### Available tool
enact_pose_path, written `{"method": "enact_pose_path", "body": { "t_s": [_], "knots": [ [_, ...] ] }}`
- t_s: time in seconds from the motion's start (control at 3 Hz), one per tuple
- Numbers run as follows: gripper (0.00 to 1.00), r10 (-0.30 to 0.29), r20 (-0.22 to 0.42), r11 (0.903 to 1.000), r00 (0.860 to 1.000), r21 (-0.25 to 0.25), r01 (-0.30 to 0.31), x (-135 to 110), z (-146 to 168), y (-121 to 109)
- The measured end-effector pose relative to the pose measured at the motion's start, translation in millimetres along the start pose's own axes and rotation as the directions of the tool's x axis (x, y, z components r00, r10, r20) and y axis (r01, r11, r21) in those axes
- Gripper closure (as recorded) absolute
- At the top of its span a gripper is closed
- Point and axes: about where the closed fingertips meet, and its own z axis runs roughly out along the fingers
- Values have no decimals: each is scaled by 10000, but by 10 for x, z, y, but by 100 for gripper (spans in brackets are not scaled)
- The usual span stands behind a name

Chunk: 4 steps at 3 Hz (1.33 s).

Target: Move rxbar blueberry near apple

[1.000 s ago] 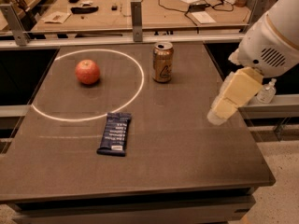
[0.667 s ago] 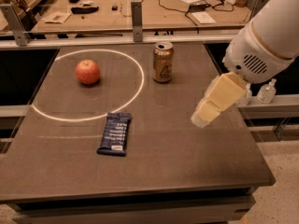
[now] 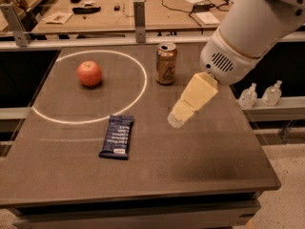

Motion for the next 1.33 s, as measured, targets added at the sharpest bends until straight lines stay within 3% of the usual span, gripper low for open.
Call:
{"method": "enact_pose_path", "body": {
  "t_s": [0.33, 1.0, 1.33],
  "knots": [
    [0, 831, -617, 9964, 9946, -93, -839, -49, 62, 105],
    [0, 1096, -621, 9937, 9920, -149, -1108, -78, 57, 174],
    [0, 1718, -476, 9843, 9840, -334, -1735, -189, 74, 520]
  ]
}}
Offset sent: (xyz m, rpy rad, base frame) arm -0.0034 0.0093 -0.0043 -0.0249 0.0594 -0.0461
